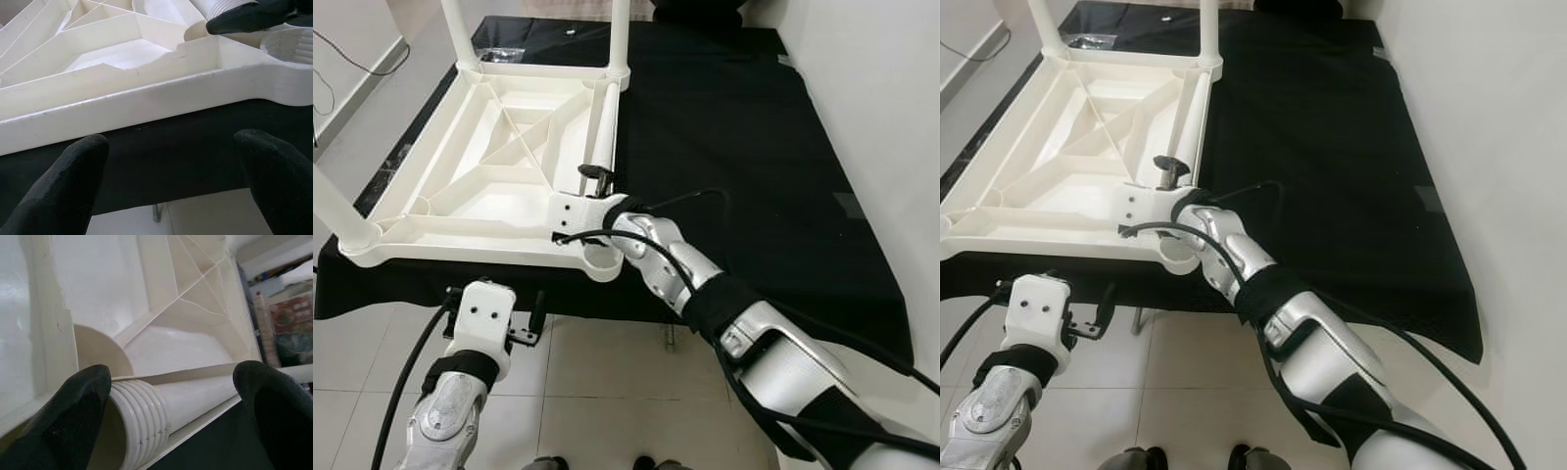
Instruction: Building children table
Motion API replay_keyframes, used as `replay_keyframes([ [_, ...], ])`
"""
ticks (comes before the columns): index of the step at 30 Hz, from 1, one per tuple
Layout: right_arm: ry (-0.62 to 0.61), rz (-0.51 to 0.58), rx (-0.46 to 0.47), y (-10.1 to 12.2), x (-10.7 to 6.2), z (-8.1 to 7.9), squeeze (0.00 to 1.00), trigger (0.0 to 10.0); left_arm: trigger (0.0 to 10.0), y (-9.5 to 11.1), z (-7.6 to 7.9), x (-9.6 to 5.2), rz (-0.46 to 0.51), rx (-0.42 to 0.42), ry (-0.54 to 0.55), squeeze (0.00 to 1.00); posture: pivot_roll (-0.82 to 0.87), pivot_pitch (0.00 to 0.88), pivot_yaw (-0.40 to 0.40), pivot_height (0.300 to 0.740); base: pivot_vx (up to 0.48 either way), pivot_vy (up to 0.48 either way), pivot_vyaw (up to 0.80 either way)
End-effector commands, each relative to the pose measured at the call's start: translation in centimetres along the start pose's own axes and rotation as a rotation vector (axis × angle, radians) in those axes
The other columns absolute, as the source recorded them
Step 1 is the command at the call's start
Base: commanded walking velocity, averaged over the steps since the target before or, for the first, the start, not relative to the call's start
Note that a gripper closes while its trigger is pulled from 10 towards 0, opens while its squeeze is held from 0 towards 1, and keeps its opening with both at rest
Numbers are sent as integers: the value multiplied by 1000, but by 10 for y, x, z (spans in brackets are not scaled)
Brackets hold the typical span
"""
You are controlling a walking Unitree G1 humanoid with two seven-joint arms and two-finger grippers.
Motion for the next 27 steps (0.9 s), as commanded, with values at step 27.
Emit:
replay_keyframes([
  [27,69,-41,83,-21,-13,21,0,10000,10000,0,4,-2,-14,0,-13,0,151,241,-82,740,0,0,0],
])
Point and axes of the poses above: a point about 5 cm out from each wrist's last joint towards the gripper, its own x axis pointing out of the wrist towards the gripper, its own y axis along the axis of the wrist's last joint, z = x × y, the point moved 2 cm from there along x, pointing out of the wrist towards the gripper, and after that the axes turned 8 degrees about x, right-handed, at the moved point
